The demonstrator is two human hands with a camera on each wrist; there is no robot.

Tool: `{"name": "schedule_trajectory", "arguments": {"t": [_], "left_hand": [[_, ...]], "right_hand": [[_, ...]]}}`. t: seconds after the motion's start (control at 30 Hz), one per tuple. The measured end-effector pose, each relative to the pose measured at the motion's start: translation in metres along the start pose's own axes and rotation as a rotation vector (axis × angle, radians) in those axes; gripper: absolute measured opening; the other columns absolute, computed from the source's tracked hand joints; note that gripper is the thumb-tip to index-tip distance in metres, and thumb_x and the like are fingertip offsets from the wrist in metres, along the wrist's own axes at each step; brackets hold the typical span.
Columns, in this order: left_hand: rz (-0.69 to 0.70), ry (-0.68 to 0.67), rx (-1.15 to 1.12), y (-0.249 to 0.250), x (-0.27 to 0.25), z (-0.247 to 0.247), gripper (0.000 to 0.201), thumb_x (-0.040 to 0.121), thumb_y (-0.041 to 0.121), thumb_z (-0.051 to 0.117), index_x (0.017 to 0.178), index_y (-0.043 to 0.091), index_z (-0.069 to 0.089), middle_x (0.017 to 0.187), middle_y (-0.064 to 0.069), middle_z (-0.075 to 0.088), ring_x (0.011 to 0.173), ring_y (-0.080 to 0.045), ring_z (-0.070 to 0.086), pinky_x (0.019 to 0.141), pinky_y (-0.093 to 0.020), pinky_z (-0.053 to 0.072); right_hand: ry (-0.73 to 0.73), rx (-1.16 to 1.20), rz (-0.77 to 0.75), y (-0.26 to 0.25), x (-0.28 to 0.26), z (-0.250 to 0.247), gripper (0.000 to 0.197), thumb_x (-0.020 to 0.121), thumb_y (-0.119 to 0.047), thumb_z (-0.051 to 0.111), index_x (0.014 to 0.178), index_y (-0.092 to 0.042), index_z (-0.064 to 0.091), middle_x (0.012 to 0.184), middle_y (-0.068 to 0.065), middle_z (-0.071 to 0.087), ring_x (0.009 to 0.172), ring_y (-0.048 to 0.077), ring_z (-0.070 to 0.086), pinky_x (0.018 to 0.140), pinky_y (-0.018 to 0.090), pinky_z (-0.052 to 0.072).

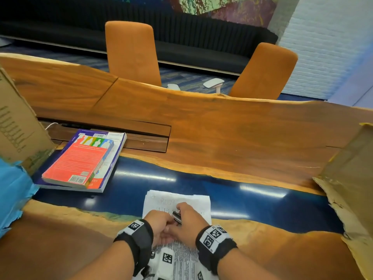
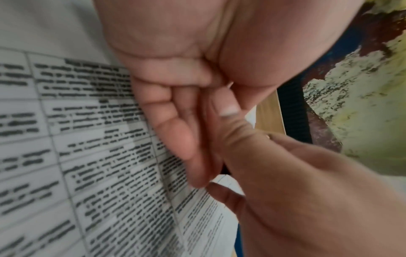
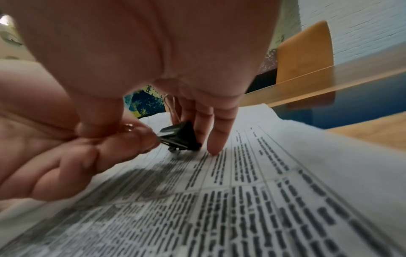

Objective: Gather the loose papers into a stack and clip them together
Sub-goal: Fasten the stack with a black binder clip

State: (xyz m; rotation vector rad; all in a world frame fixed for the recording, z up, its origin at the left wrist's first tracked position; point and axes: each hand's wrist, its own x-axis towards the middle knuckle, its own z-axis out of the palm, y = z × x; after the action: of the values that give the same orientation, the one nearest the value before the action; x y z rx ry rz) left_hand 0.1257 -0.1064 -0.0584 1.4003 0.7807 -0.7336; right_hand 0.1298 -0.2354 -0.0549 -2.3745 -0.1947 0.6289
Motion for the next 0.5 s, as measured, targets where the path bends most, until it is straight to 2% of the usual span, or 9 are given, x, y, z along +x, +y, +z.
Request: {"name": "schedule_trajectory", "arguments": {"t": [0.07,0.13,0.2,0.27,0.3,0.37,0.4,0.43,0.5], "left_hand": [[0.008,-0.027,0.208,0.008,0.002,-0.001,0.025,0.094,0.016,0.051,0.099,-0.002,0.067,0.076,-0.016,0.076,0.069,-0.029,0.075,0.052,-0.027,0.053],[0.1,0.014,0.496,0.02,0.005,-0.003,0.026,0.091,0.021,0.053,0.09,0.0,0.068,0.077,-0.017,0.076,0.072,-0.028,0.076,0.051,-0.024,0.052],[0.265,0.106,0.734,0.033,0.009,-0.007,0.021,0.087,0.024,0.056,0.079,0.007,0.067,0.078,-0.012,0.076,0.07,-0.025,0.074,0.058,-0.025,0.054],[0.478,0.256,0.899,0.045,0.01,-0.008,0.009,0.084,0.026,0.059,0.08,0.019,0.061,0.085,-0.002,0.07,0.081,-0.022,0.067,0.072,-0.029,0.054],[0.585,0.305,0.957,0.049,0.01,-0.007,0.006,0.084,0.028,0.059,0.088,0.024,0.06,0.094,0.001,0.065,0.09,-0.021,0.063,0.08,-0.031,0.051],[0.735,0.302,1.182,0.053,0.019,-0.005,0.033,0.086,0.034,0.056,0.119,0.03,0.055,0.122,0.003,0.055,0.118,-0.02,0.05,0.102,-0.036,0.04],[0.726,0.267,1.339,0.055,0.024,-0.004,0.047,0.088,0.036,0.053,0.134,0.029,0.047,0.135,0.001,0.048,0.13,-0.022,0.041,0.111,-0.04,0.031],[0.677,0.237,1.477,0.056,0.029,-0.005,0.054,0.09,0.036,0.05,0.142,0.027,0.04,0.144,0.0,0.042,0.137,-0.024,0.033,0.116,-0.044,0.023],[0.519,0.22,1.642,0.057,0.04,-0.007,0.055,0.092,0.029,0.046,0.146,0.023,0.035,0.148,-0.005,0.041,0.14,-0.028,0.032,0.117,-0.049,0.02]], "right_hand": [[0.032,-0.077,0.014,0.002,0.005,0.001,0.049,0.082,-0.043,0.07,0.121,-0.02,0.05,0.109,-0.003,0.058,0.1,0.018,0.059,0.086,0.028,0.049],[0.031,-0.128,0.023,0.006,0.01,0.001,0.048,0.081,-0.045,0.066,0.118,-0.02,0.05,0.114,0.001,0.058,0.103,0.021,0.059,0.09,0.035,0.051],[0.012,-0.15,0.036,0.008,0.012,-0.001,0.049,0.077,-0.05,0.066,0.115,-0.022,0.05,0.112,-0.001,0.056,0.101,0.02,0.058,0.088,0.038,0.053],[-0.02,-0.203,0.042,0.011,0.013,-0.004,0.053,0.075,-0.052,0.067,0.114,-0.023,0.048,0.11,-0.001,0.052,0.1,0.02,0.055,0.087,0.037,0.051],[-0.035,-0.238,0.041,0.012,0.014,-0.005,0.054,0.075,-0.051,0.067,0.116,-0.022,0.047,0.111,-0.001,0.051,0.102,0.021,0.054,0.087,0.038,0.051],[-0.04,-0.267,0.026,0.013,0.014,-0.006,0.054,0.076,-0.048,0.065,0.118,-0.02,0.047,0.113,0.001,0.051,0.104,0.022,0.054,0.089,0.039,0.051],[-0.04,-0.266,0.021,0.013,0.015,-0.006,0.054,0.077,-0.046,0.065,0.119,-0.02,0.047,0.115,0.002,0.052,0.104,0.023,0.054,0.09,0.039,0.05],[-0.039,-0.255,0.019,0.012,0.015,-0.006,0.053,0.078,-0.046,0.066,0.12,-0.02,0.047,0.116,0.002,0.053,0.105,0.023,0.055,0.091,0.038,0.05],[-0.042,-0.205,0.029,0.011,0.015,-0.007,0.054,0.082,-0.045,0.068,0.124,-0.02,0.045,0.117,0.001,0.058,0.103,0.021,0.059,0.09,0.035,0.051]]}}
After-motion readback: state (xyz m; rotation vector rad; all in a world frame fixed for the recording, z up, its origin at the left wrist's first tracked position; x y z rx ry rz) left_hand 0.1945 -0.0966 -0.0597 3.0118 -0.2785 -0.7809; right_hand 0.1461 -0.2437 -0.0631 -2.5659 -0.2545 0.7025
